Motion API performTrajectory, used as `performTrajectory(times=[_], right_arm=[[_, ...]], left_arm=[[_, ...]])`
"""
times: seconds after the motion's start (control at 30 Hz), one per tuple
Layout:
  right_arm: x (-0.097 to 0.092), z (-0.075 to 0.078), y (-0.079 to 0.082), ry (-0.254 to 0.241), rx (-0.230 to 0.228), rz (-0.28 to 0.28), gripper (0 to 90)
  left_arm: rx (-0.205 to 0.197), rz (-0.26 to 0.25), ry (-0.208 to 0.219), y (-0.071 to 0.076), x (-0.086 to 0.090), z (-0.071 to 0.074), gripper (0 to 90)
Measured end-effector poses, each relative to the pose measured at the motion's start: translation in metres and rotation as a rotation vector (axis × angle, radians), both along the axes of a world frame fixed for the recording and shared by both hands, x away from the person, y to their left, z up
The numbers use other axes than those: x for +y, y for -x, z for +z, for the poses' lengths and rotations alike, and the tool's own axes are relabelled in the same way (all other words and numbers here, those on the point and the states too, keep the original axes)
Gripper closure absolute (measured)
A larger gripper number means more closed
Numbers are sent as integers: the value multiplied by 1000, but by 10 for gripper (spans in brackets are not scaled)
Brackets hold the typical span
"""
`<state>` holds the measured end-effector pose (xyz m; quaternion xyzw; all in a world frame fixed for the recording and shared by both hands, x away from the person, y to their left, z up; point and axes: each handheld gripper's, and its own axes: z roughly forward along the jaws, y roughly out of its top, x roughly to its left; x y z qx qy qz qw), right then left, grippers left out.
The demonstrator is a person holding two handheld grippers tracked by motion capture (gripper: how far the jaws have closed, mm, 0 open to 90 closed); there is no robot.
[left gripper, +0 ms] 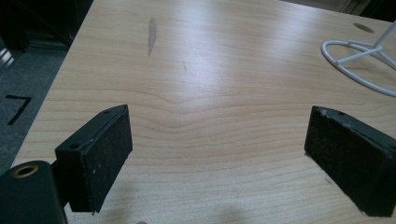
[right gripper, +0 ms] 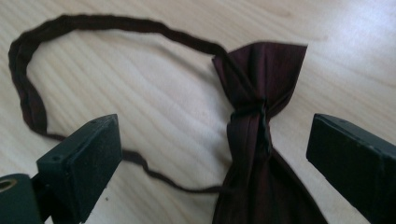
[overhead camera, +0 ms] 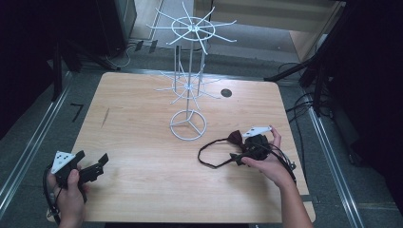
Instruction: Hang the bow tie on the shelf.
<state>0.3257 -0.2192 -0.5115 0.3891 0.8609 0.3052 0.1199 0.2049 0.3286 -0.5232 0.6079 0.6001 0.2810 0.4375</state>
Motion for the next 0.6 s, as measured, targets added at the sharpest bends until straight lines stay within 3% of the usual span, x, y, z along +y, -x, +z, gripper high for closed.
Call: performTrajectory(times=[0.23, 0.5, 0.53, 0.6], right_arm=[[-4, -9, 13, 15, 13, 40, 156], [1, -9, 28, 42, 4, 78, 118], [2, -9, 28, 81, -18, 59, 61], [2, -8, 26, 78, -31, 36, 45]], left_arm=[[0, -1, -3, 0, 0, 0, 84], [-3, -1, 1, 0, 0, 0, 84], [-3, -2, 0, 0, 0, 0, 84], [-3, -2, 0, 0, 0, 0, 84]])
